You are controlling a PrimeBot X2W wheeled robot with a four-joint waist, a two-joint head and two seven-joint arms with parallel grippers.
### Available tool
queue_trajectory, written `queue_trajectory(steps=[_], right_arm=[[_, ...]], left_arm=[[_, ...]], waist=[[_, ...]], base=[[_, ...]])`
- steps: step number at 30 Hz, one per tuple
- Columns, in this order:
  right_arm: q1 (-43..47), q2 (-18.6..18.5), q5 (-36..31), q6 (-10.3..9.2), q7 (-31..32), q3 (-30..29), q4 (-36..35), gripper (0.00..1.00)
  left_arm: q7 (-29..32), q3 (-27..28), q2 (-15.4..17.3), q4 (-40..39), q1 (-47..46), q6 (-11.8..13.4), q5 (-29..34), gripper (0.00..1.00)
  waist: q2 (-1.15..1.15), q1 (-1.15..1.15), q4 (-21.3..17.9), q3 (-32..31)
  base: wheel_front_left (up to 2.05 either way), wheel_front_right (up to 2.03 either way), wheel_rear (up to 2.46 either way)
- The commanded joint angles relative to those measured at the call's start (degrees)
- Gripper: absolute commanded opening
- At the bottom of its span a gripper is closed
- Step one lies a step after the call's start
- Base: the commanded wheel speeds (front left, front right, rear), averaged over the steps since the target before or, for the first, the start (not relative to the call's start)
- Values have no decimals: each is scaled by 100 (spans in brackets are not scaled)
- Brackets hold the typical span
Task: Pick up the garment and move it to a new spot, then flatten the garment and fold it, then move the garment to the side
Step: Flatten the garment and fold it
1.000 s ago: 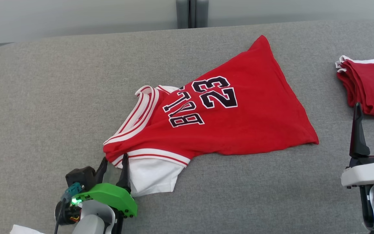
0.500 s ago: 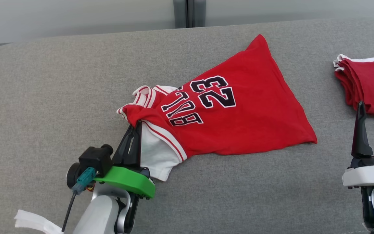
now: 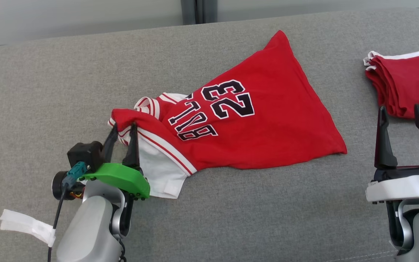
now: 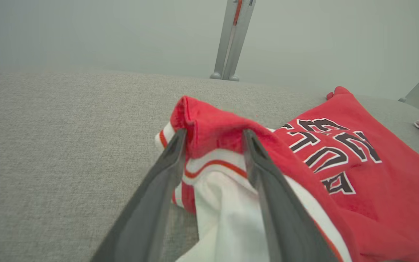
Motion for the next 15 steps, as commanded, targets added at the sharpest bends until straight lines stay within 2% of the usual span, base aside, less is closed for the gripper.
queue_trajectory(steps=[1,6,11,15], right_arm=[[-20,-5,65,-7,-50,17,45,100],[79,-5,176,-7,-148,25,160,100],[114,-5,346,-7,-218,192,307,100],[204,-5,470,-7,-297,328,496,100]], left_arm=[[-77,44,-4,22,-95,-47,-53,100],[-196,159,56,-215,-1,-83,69,100],[-213,401,110,-879,284,-63,183,100],[-203,462,66,-1148,708,-189,271,100]], waist=[[0,0,-4,-1],[0,0,94,-108],[0,0,229,-327],[0,0,299,-579]], base=[[0,0,0],[0,0,0],[0,0,0],[0,0,0]])
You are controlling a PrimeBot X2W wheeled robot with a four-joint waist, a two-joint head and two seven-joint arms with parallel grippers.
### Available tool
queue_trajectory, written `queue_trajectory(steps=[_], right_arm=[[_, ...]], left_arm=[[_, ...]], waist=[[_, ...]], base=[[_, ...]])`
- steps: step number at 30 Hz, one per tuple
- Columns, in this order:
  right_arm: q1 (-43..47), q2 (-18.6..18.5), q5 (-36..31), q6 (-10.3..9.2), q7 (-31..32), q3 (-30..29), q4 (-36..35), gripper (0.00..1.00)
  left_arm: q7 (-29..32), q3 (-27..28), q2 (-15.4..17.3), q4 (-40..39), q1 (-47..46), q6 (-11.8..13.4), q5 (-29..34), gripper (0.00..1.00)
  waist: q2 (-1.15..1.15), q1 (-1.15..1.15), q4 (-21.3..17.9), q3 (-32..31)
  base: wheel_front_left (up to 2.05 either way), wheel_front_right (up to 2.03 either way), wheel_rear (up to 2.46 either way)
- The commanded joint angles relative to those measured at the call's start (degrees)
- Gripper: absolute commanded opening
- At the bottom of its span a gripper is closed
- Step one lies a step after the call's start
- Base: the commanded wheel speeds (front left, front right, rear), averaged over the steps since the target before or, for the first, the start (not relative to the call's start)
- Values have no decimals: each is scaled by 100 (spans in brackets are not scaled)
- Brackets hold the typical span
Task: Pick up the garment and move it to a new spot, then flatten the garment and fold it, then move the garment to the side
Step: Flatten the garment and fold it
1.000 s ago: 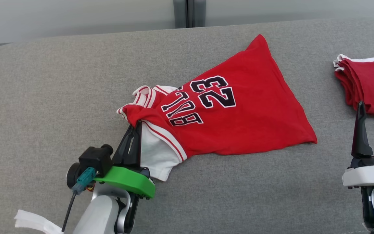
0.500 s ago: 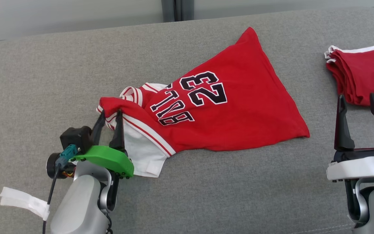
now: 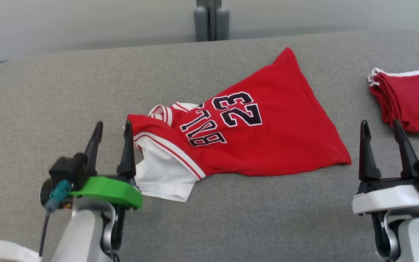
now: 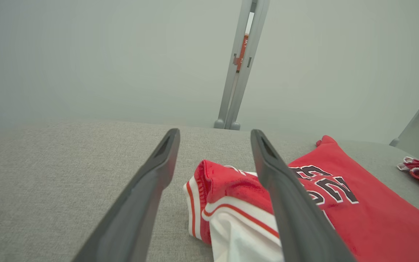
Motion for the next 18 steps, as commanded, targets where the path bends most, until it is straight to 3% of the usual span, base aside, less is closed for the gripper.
queue_trajectory(steps=[1,8,18], right_arm=[[140,-7,53,-5,-61,33,110,100],[400,-8,198,-5,-149,250,501,100],[579,-7,333,-5,-187,606,739,100]], left_arm=[[3,12,-8,-12,231,-32,107,100],[1,127,-210,7,1053,52,174,100],[1,268,-311,-169,1562,109,301,100]], waist=[[0,0,104,-269],[0,0,148,-768],[0,0,144,-978]], base=[[0,0,0],[0,0,0],[0,0,0]])
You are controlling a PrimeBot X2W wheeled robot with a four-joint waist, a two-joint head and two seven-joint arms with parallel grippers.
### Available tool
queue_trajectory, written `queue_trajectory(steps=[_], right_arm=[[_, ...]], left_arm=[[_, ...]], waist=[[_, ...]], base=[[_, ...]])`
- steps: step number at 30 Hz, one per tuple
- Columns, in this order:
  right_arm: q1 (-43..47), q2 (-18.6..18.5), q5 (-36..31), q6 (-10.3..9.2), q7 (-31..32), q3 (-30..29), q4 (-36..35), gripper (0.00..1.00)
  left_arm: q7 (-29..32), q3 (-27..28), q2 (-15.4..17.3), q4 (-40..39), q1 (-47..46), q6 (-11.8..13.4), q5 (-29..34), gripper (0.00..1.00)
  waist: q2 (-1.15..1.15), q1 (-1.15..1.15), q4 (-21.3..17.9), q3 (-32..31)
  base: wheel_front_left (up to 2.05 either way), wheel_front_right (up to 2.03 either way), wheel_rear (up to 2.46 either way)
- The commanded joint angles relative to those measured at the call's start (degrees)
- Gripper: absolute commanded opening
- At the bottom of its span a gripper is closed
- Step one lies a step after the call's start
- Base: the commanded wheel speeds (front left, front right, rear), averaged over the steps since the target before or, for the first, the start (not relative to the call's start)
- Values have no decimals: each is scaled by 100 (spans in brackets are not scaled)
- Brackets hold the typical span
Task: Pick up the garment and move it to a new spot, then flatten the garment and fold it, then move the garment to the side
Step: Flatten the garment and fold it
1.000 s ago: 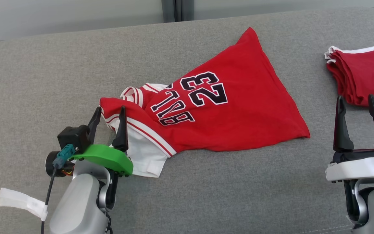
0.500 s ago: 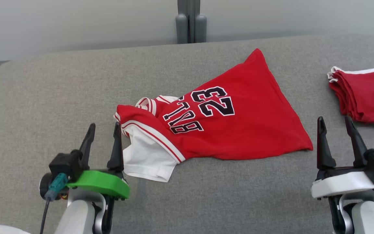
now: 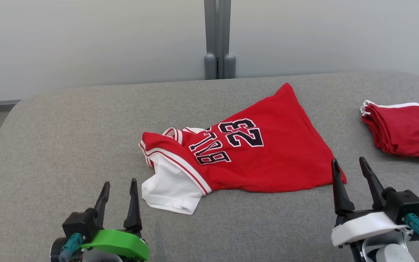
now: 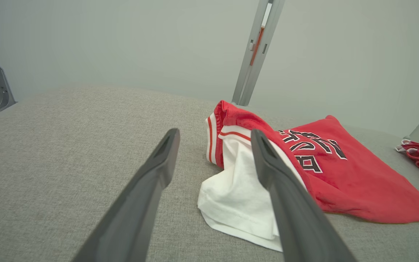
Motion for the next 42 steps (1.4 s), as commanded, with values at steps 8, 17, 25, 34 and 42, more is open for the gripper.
queue_trajectory(steps=[8,17,25,34,42], right_arm=[[16,-9,29,-5,-34,90,257,100],[-77,-9,3,-5,-38,98,392,100],[-246,-9,-29,-5,-39,135,364,100],[-400,-9,-80,-5,-41,96,379,100],[-435,-9,-94,-5,-42,52,409,100]], left_arm=[[0,19,-22,-54,139,34,95,100],[56,-67,-29,396,-38,53,124,100],[353,-105,13,1331,-767,108,109,100],[424,-125,7,2435,-1353,186,52,100],[351,-190,14,3136,-1707,46,-2,19]], waist=[[0,0,0,-26],[0,0,-84,144],[0,0,-291,542],[0,0,-486,764],[0,0,-556,819]], base=[[0,0,0],[0,0,0],[0,0,0],[0,0,0],[0,0,0]])
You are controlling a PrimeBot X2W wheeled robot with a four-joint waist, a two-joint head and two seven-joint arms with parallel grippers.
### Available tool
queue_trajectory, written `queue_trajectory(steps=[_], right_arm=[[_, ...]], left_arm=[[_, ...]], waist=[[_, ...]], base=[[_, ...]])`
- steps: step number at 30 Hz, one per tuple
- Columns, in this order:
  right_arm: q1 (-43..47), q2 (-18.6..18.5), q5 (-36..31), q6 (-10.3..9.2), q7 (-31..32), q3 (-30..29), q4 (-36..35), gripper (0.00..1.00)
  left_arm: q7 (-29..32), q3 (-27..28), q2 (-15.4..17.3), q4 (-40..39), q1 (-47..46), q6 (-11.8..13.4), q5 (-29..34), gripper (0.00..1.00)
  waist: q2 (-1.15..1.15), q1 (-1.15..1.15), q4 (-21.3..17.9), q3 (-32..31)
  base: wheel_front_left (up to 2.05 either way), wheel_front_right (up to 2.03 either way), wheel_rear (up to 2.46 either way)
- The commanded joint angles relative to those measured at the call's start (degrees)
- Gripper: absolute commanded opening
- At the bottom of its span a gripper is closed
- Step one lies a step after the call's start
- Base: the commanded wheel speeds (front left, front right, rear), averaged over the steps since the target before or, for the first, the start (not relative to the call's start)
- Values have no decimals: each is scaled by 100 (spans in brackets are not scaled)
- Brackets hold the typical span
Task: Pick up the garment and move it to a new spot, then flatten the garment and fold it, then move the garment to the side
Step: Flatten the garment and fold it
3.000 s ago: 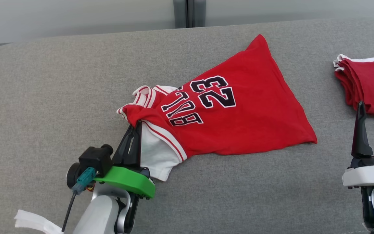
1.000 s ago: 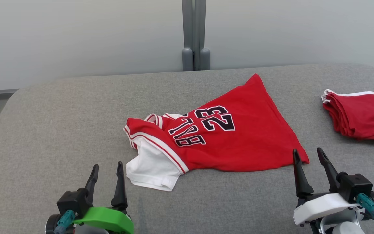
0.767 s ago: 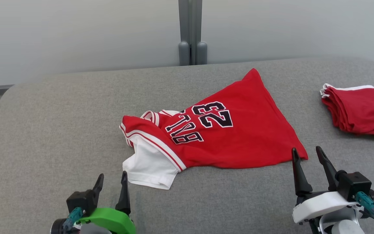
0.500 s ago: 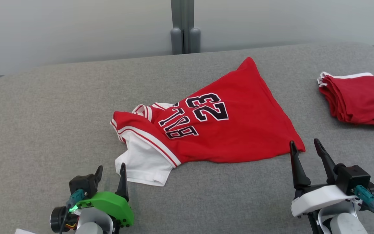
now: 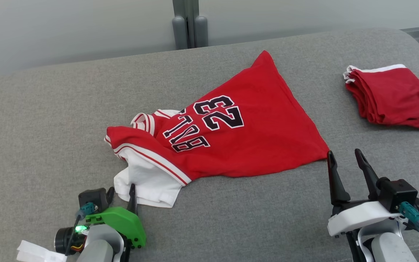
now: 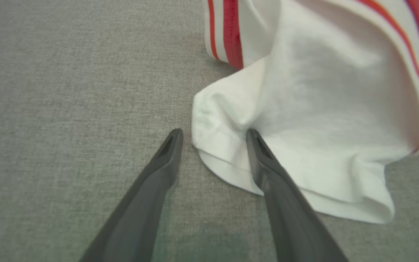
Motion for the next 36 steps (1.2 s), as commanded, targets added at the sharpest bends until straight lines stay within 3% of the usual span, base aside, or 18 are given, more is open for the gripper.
queue_trajectory(steps=[1,10,21,35,36], right_arm=[[-58,-9,-35,-5,-26,-32,26,100],[-165,-7,-268,-5,129,-510,389,100],[-668,-8,-764,-5,634,-1465,1473,100],[-1205,-1,-742,-2,1425,-959,2755,100],[-1222,3,-648,-2,1497,-877,2833,50]], left_arm=[[-89,-3,26,60,-112,-31,-40,0],[-360,-18,6,-123,-158,-165,-116,0],[-388,39,21,-1663,640,-46,36,0],[-248,-122,58,-2495,1063,103,35,0],[-240,-129,60,-2531,1076,107,31,0]], waist=[[0,0,5,9],[0,0,257,26],[0,0,751,82],[0,0,971,64],[0,0,961,50]], base=[[0,0,0],[0,0,0],[0,0,0],[0,0,0],[0,0,0]])
